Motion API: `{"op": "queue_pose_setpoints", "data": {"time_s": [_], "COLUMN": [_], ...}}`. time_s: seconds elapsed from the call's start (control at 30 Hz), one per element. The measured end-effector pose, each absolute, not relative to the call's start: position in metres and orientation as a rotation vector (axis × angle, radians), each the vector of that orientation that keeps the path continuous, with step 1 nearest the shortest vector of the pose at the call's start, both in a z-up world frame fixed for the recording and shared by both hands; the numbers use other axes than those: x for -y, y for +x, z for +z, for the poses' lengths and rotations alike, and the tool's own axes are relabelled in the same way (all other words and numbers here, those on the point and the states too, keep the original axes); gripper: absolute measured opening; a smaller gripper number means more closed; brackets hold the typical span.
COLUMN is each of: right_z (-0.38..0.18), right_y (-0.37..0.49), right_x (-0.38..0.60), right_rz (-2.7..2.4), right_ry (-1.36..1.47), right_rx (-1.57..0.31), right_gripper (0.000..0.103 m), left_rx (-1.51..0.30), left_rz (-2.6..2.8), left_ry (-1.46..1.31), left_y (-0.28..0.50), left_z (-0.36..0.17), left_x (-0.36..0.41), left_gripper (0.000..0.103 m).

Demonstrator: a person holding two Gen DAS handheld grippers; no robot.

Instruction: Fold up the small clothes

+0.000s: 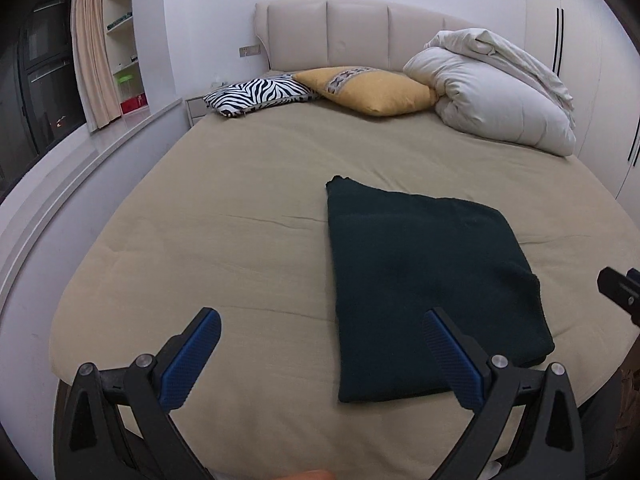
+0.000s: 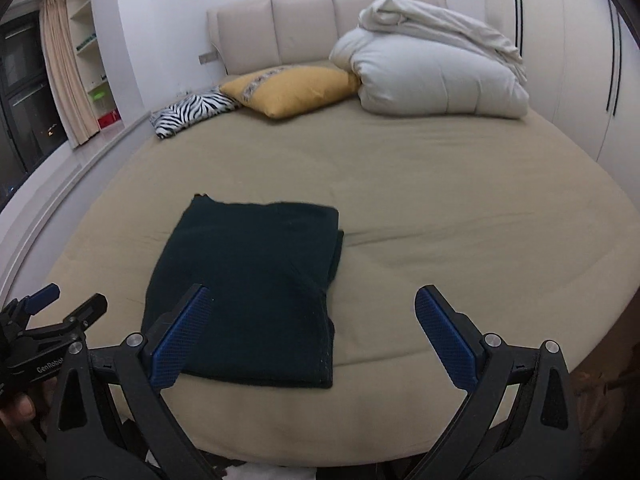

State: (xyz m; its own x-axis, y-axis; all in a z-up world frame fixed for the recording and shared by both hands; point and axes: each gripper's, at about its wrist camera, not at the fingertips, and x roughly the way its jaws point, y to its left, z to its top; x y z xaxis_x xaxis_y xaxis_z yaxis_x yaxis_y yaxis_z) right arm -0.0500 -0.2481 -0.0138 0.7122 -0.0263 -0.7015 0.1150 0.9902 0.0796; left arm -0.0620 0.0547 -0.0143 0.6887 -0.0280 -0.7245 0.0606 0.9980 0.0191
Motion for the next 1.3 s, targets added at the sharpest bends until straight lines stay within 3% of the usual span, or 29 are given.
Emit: {"op": "queue_pose_setpoints", "data": {"time_s": [0.47,1.3], "right_z": [-0.078,-0.080], "right_y": [-0.059,-0.056], "right_x": [0.235,0.226], "right_rz": [-0.085,-0.075], "right_ry": [0.065,0.075], "right_rx": [-0.896,-0.916], "right_gripper": [0.103,0.103], "left_rx": [-0.866,-0.880], "left_rz": [-0.049,-0.051], "left_ry": [0.030,0.034], "left_y": [-0.056,-0.056], "left_z": [-0.036,-0.040], "left_x": [-0.065,-0.065], "left_gripper": [0.103,0.103]}}
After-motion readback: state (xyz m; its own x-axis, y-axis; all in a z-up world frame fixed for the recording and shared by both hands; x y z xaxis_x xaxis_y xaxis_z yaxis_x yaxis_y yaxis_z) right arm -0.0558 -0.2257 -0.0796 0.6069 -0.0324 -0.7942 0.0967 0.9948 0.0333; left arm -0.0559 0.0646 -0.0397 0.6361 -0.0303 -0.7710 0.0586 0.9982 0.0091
